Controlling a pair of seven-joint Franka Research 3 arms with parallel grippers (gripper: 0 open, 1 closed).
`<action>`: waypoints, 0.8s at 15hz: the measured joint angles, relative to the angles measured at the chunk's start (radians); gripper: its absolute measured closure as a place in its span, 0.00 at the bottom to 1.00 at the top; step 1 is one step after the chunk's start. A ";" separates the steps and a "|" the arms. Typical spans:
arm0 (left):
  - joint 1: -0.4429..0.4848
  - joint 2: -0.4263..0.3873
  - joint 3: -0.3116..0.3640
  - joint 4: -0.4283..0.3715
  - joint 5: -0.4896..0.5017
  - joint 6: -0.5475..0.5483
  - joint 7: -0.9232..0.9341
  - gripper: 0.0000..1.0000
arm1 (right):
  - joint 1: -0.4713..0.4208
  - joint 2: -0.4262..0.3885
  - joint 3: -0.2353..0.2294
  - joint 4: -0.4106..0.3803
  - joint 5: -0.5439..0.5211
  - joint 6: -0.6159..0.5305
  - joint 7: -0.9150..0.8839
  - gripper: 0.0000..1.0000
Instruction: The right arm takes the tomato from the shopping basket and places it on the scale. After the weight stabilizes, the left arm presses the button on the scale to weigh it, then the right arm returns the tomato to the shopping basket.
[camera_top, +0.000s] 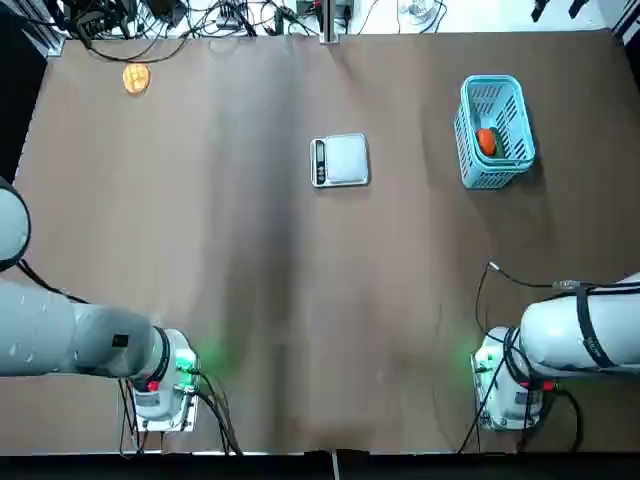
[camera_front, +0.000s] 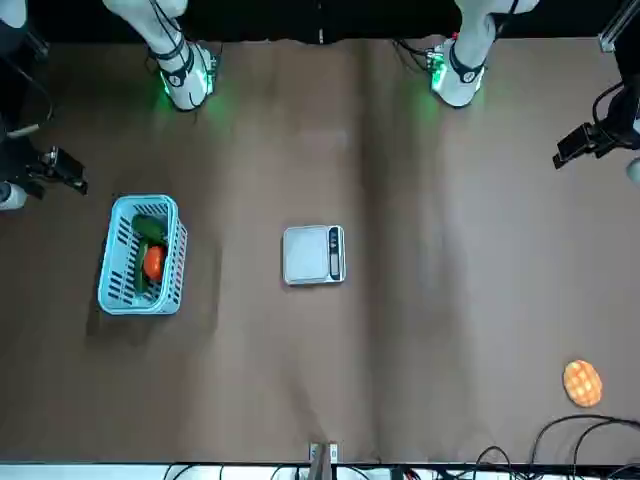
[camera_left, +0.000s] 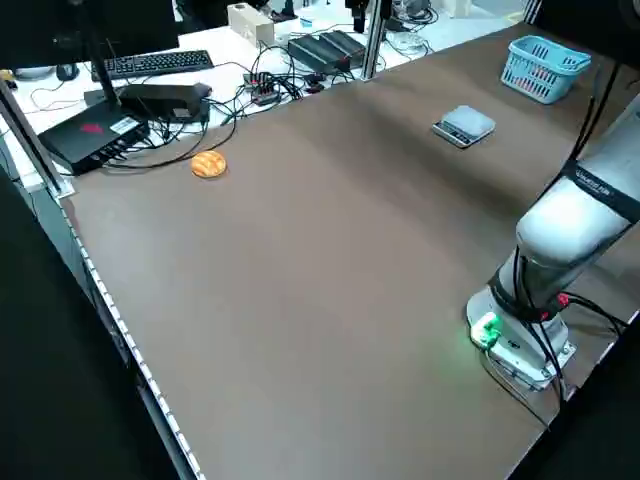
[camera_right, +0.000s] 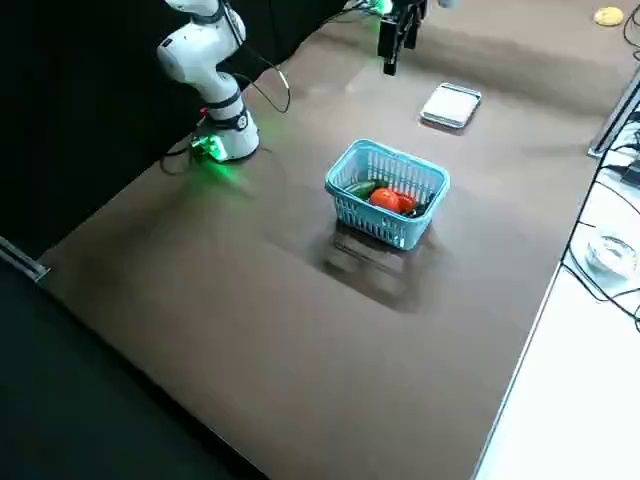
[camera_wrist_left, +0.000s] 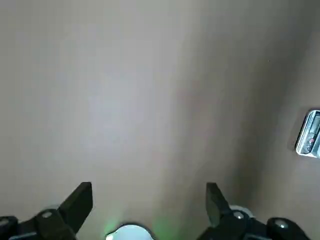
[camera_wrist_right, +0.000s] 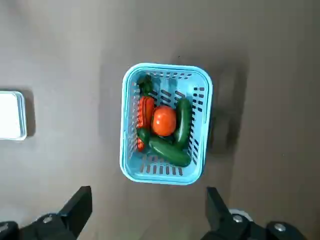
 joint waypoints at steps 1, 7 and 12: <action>0.000 0.000 0.000 0.000 0.000 -0.001 0.000 0.00 | 0.000 0.000 0.000 0.000 0.000 0.000 0.000 0.00; -0.002 0.000 -0.001 -0.001 0.000 -0.037 0.000 0.00 | 0.000 0.000 0.000 0.000 0.000 -0.002 0.001 0.00; -0.003 0.001 -0.002 -0.001 0.000 -0.038 0.000 0.00 | 0.000 0.000 0.000 0.000 0.002 -0.002 0.001 0.00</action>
